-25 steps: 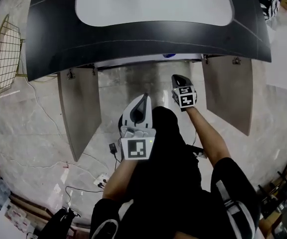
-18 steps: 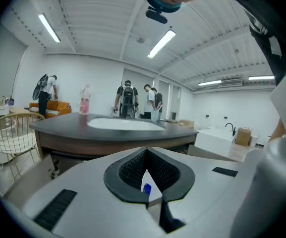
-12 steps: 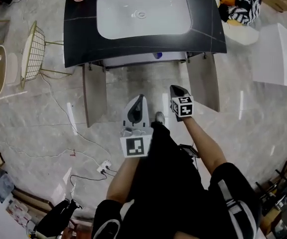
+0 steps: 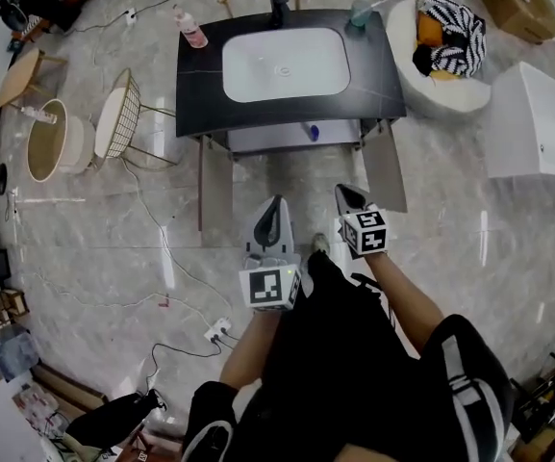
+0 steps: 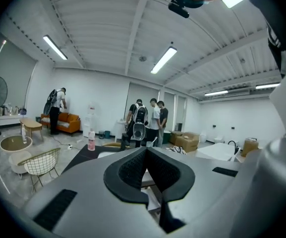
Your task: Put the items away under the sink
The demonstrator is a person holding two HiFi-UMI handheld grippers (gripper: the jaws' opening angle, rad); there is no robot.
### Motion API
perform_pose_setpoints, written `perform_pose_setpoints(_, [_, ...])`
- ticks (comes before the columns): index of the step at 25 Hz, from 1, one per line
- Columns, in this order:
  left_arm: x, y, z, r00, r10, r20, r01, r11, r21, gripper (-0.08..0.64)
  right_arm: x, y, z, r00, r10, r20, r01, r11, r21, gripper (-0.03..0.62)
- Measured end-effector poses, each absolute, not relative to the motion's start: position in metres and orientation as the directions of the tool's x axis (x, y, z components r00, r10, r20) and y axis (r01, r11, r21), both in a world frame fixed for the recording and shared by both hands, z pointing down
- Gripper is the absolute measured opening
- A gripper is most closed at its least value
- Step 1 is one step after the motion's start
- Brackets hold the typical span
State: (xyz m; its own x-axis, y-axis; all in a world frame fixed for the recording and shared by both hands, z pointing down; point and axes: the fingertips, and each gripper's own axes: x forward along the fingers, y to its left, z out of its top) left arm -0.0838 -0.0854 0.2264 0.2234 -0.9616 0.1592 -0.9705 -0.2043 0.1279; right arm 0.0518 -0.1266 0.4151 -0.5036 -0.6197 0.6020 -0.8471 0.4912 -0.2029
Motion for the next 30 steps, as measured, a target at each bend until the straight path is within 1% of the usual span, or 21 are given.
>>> perform_pose_setpoints(3, [-0.086, -0.066, 0.212, 0.24, -0.957, 0.161, -0.97, -0.229, 0.084, 0.015, 0.044, -0.118, 0.35, -0.526, -0.672, 0.521, -0.838, 0.515, -0.181, 0.011])
perform_pose_setpoints(8, [-0.099, -0.035, 0.181, 0.247, -0.961, 0.126, -0.967, -0.235, 0.102, 0.015, 0.028, -0.083, 0.26, -0.561, -0.739, 0.374, -0.825, 0.538, -0.174, 0.011])
perform_pose_setpoints(14, [-0.103, -0.03, 0.17, 0.269, -0.96, 0.076, -0.955, -0.255, 0.15, 0.015, 0.005, -0.045, 0.192, -0.591, -0.767, 0.248, -0.805, 0.577, -0.137, 0.011])
perform_pose_setpoints(16, [-0.104, -0.035, 0.174, 0.285, -0.955, 0.085, -0.953, -0.273, 0.134, 0.015, 0.001, -0.039, 0.187, -0.589, -0.773, 0.234, -0.807, 0.577, -0.126, 0.011])
perform_pose_setpoints(22, [-0.102, -0.041, 0.171, 0.311, -0.948, 0.071, -0.948, -0.305, 0.092, 0.015, 0.006, -0.041, 0.194, -0.568, -0.785, 0.246, -0.822, 0.553, -0.135, 0.011])
perform_pose_setpoints(27, [-0.1, -0.045, 0.162, 0.307, -0.951, 0.042, -0.945, -0.3, 0.134, 0.015, 0.006, -0.047, 0.194, -0.568, -0.786, 0.243, -0.822, 0.553, -0.135, 0.011])
perform_pose_setpoints(30, [-0.102, -0.043, 0.168, 0.321, -0.945, 0.063, -0.945, -0.315, 0.094, 0.015, 0.002, -0.044, 0.194, -0.58, -0.779, 0.238, -0.814, 0.559, -0.157, 0.011])
